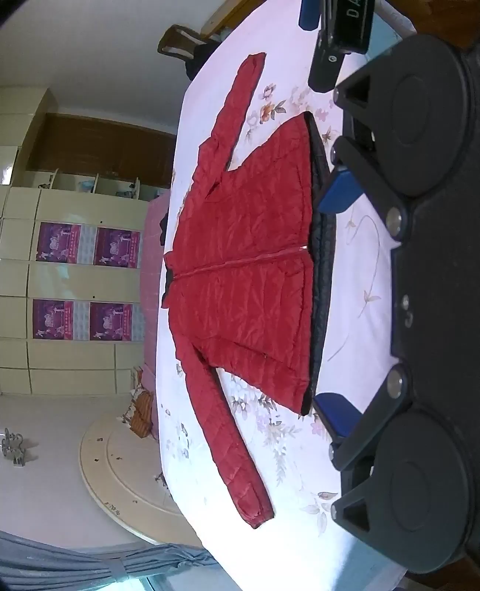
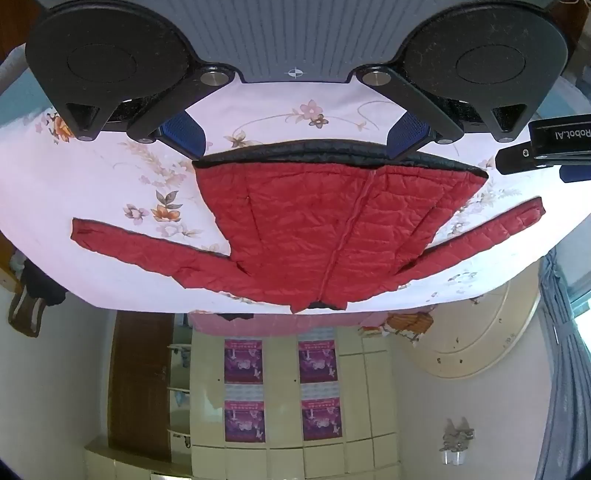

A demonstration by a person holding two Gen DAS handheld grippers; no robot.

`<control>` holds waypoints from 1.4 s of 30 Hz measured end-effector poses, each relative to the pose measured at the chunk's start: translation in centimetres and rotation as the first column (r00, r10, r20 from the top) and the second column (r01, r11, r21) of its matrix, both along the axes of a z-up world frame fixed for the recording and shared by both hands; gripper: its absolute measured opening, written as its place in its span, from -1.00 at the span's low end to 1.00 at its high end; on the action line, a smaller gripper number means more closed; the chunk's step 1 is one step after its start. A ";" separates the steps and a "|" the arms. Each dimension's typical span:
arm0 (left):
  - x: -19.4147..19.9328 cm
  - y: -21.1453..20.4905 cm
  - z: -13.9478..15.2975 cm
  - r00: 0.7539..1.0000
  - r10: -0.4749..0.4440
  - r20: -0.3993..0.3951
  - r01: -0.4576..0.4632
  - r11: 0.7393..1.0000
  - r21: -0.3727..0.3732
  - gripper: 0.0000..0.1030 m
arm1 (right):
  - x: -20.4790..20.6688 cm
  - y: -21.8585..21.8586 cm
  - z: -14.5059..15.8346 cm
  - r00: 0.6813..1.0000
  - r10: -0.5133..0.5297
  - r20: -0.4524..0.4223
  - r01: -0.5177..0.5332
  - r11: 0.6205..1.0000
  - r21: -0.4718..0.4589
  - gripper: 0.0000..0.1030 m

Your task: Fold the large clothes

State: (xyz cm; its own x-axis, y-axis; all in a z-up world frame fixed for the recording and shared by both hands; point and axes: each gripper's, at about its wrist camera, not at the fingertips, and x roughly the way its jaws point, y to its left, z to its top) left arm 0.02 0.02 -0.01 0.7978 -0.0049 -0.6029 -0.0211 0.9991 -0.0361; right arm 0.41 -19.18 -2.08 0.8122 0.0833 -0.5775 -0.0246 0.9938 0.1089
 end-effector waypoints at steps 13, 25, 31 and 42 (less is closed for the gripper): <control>0.1 -0.3 0.2 1.000 0.007 -0.001 -0.007 1.000 0.021 1.00 | 0.4 -0.1 0.2 1.000 0.000 -0.002 0.000 1.000 -0.006 1.00; 0.3 0.1 0.0 1.000 0.005 -0.007 -0.004 1.000 0.023 1.00 | 0.2 -0.4 0.5 1.000 -0.005 0.003 0.005 1.000 -0.007 1.00; 0.4 0.0 0.0 1.000 0.006 -0.004 -0.006 1.000 0.026 1.00 | 0.4 -0.4 0.5 1.000 -0.004 0.001 0.004 1.000 -0.005 1.00; 0.6 -0.1 0.1 1.000 0.002 -0.001 -0.002 1.000 0.031 1.00 | 0.4 -0.6 0.8 1.000 -0.017 0.010 0.017 1.000 -0.003 1.00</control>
State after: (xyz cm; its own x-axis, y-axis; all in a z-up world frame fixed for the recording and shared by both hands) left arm 0.58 -0.10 0.11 0.7970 0.0151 -0.6038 -0.0227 0.9997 -0.0050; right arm 0.76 -19.75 -1.26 0.8191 0.0676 -0.5696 -0.0085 0.9944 0.1058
